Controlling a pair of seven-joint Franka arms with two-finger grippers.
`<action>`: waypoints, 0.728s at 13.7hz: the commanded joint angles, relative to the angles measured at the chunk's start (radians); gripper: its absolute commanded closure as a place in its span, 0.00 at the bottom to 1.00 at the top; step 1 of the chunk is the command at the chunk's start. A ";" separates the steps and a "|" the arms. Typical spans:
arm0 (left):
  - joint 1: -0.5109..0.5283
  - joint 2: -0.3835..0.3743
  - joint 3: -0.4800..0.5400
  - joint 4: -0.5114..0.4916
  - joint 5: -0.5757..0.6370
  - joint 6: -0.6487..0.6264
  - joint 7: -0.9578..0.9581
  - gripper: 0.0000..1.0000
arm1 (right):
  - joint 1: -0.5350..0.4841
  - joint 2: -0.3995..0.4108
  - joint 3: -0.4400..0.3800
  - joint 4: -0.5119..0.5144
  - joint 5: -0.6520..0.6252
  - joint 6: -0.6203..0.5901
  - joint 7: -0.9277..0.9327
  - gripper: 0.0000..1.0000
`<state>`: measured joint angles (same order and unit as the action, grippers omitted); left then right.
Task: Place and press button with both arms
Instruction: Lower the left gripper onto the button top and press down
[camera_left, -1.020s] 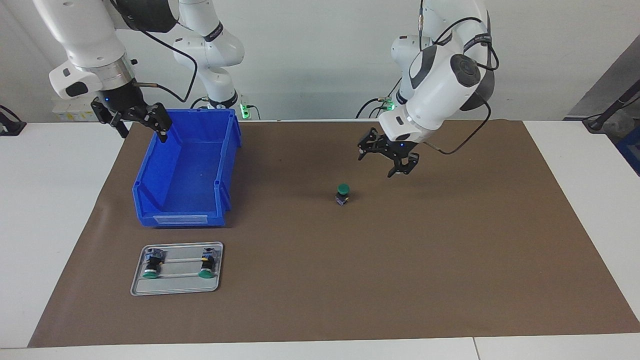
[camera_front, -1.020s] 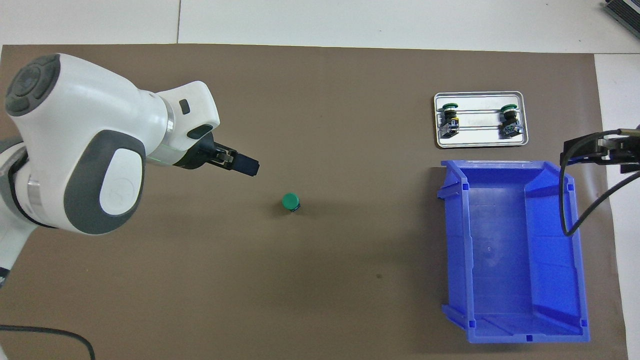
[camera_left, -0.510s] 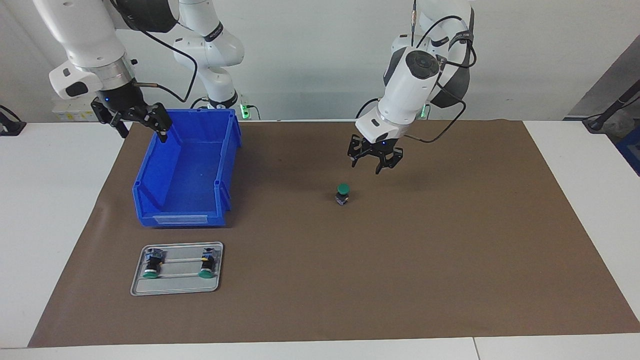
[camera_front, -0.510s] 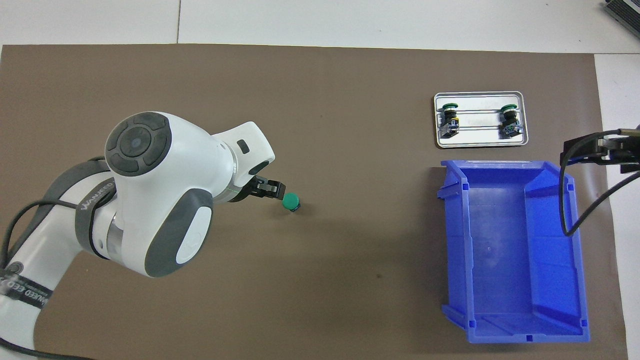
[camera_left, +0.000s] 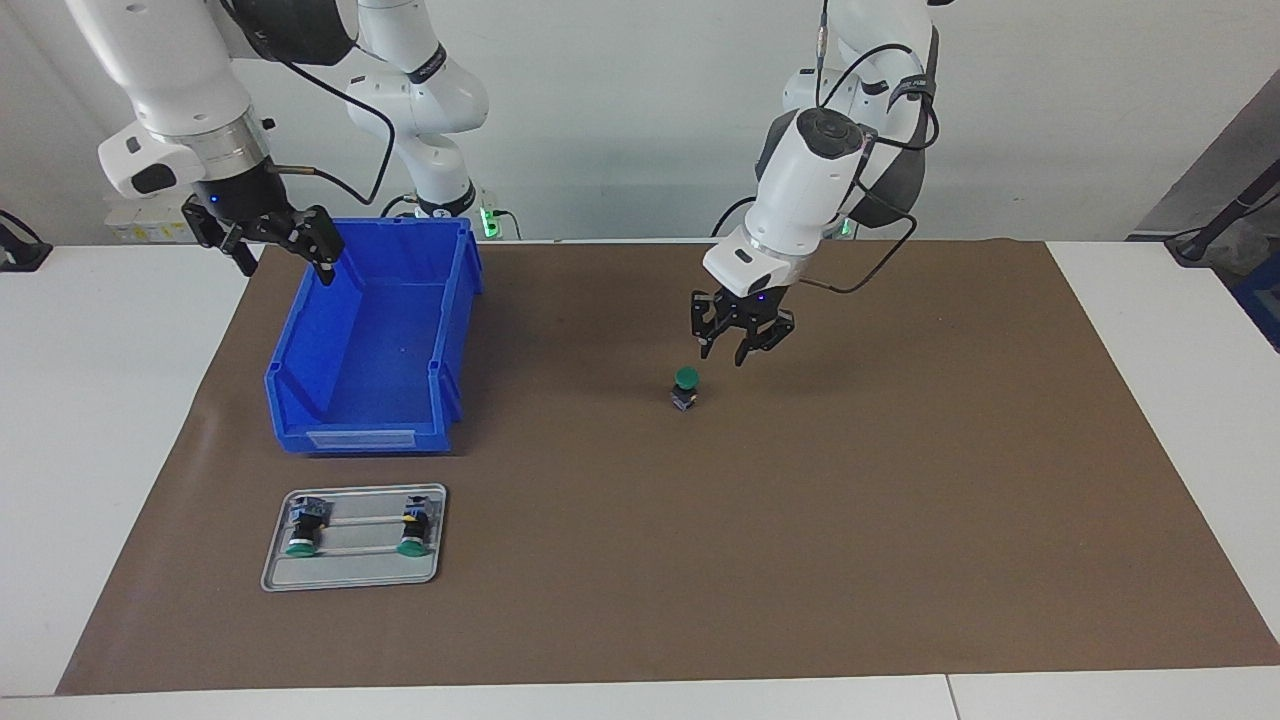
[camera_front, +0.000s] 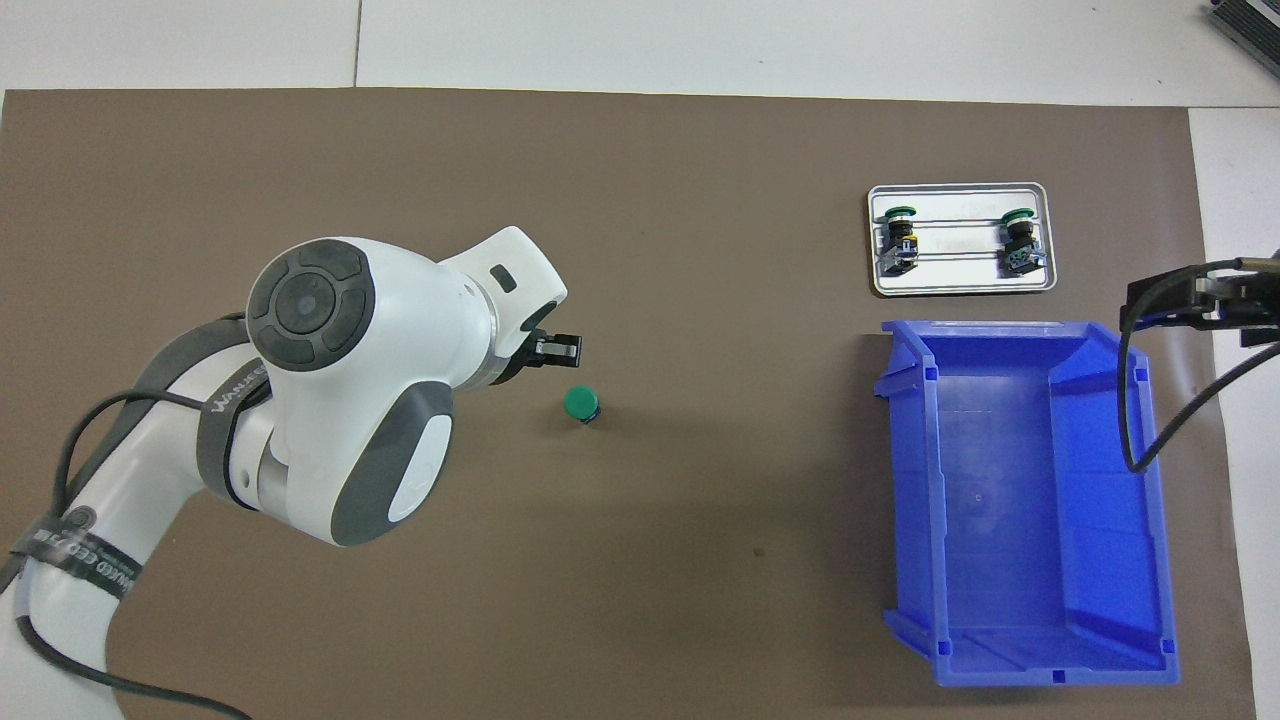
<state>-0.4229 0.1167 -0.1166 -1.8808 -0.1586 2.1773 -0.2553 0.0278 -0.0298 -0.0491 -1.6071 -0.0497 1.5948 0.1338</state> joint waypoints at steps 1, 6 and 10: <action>-0.052 0.056 0.012 -0.012 0.028 0.048 -0.030 0.88 | -0.011 -0.019 0.002 -0.024 0.005 0.007 -0.017 0.00; -0.080 0.070 0.014 -0.052 0.028 0.055 -0.032 1.00 | -0.011 -0.019 0.002 -0.024 0.004 0.005 -0.017 0.00; -0.099 0.069 0.012 -0.092 0.030 0.067 -0.033 1.00 | -0.011 -0.019 0.002 -0.024 0.005 0.007 -0.017 0.00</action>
<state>-0.4991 0.2062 -0.1175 -1.9364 -0.1540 2.2208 -0.2655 0.0278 -0.0298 -0.0491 -1.6071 -0.0497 1.5948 0.1338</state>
